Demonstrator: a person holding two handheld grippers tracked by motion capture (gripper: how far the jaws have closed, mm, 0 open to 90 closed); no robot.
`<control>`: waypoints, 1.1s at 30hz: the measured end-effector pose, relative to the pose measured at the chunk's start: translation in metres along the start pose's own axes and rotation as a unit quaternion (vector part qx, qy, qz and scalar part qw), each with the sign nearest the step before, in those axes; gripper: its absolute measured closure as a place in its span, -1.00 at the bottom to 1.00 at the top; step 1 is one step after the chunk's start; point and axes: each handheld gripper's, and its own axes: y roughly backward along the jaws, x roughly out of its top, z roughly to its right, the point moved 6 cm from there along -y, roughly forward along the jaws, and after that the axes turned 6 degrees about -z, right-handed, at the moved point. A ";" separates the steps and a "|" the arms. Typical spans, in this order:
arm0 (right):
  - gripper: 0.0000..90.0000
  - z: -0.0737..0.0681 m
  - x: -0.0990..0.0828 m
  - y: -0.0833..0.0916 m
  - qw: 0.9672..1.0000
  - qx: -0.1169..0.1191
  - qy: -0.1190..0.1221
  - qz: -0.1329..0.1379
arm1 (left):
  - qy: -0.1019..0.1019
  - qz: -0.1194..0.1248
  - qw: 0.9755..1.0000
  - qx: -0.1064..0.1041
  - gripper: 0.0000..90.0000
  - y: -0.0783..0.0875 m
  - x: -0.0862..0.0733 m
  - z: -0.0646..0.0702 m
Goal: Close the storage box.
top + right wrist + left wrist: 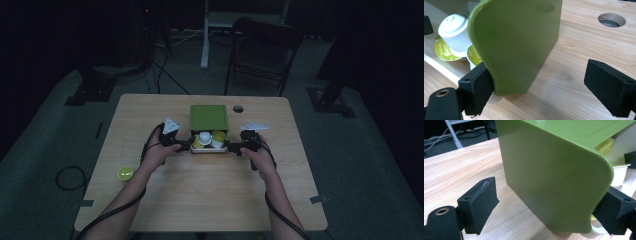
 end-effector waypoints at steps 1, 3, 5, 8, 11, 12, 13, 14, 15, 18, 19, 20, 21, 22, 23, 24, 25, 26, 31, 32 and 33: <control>-0.75 0.000 0.000 0.000 1.000 -0.001 -0.003 0.000 | 0.003 -0.001 1.000 0.001 -0.72 0.000 0.000 0.000; -0.75 0.000 0.000 -0.001 1.000 -0.003 -0.008 0.001 | 0.005 0.000 1.000 0.005 -0.72 -0.001 0.001 0.000; -0.76 0.000 0.000 -0.001 1.000 -0.004 -0.012 0.001 | 0.003 -0.002 1.000 0.008 -0.72 -0.001 0.001 -0.001; -0.76 0.000 0.001 -0.002 1.000 -0.006 -0.014 0.004 | 0.012 -0.005 1.000 0.012 -0.73 -0.001 0.001 -0.002; -0.72 -0.003 0.001 -0.001 1.000 -0.008 0.005 0.013 | 0.004 -0.003 1.000 0.014 -0.69 0.000 0.000 0.000; -0.72 -0.005 0.000 0.000 1.000 -0.006 0.009 0.013 | 0.002 -0.003 1.000 0.013 -0.68 0.000 0.000 0.001; -0.72 -0.006 0.000 0.000 1.000 -0.006 0.010 0.012 | 0.005 0.000 1.000 0.010 -0.68 0.001 0.001 0.002; -0.72 -0.007 0.000 0.001 1.000 -0.007 0.012 0.012 | 0.006 -0.001 1.000 0.008 -0.68 0.001 0.001 0.003; -0.72 -0.007 0.000 0.001 1.000 -0.007 0.014 0.012 | 0.010 0.001 1.000 0.005 -0.68 0.001 0.001 0.005; -0.72 -0.010 0.002 0.004 1.000 -0.002 0.018 0.025 | 0.006 0.003 1.000 -0.004 -0.68 0.003 0.001 0.010; -0.72 -0.012 0.002 0.005 0.999 0.001 0.022 0.028 | 0.010 0.006 1.000 -0.010 -0.68 0.004 0.001 0.012; -0.72 -0.012 0.002 0.005 0.999 0.001 0.022 0.028 | 0.010 0.006 1.000 -0.010 -0.68 0.004 0.001 0.012; -0.72 -0.014 0.002 0.006 0.999 0.005 0.021 0.030 | 0.016 0.004 1.000 -0.013 -0.68 0.006 0.000 0.013; -0.72 -0.016 0.003 0.007 0.999 0.008 0.022 0.036 | 0.017 0.007 1.000 -0.015 -0.68 0.007 0.000 0.015; -0.72 -0.016 0.003 0.008 0.999 0.009 0.023 0.038 | 0.020 0.008 1.000 -0.017 -0.68 0.008 0.000 0.016; -0.72 -0.017 0.003 0.008 0.999 0.009 0.021 0.038 | 0.021 0.006 1.000 -0.020 -0.68 0.010 0.000 0.017; -0.72 -0.017 0.003 0.009 0.999 0.007 0.021 0.040 | 0.021 0.001 1.000 -0.021 -0.68 0.011 -0.001 0.018; -0.72 -0.017 0.003 0.009 0.999 0.006 0.023 0.040 | 0.021 -0.005 1.000 -0.019 -0.68 0.012 -0.002 0.019; -0.72 -0.016 0.000 0.010 0.999 -0.006 0.027 0.041 | 0.008 -0.008 1.000 -0.013 -0.67 0.017 -0.006 0.020; -0.72 -0.016 -0.001 0.011 0.999 -0.007 0.026 0.041 | 0.009 -0.007 1.000 -0.012 -0.67 0.018 -0.007 0.020; -0.72 -0.015 -0.001 0.011 0.999 -0.009 0.026 0.044 | 0.011 -0.006 1.000 -0.011 -0.67 0.019 -0.007 0.020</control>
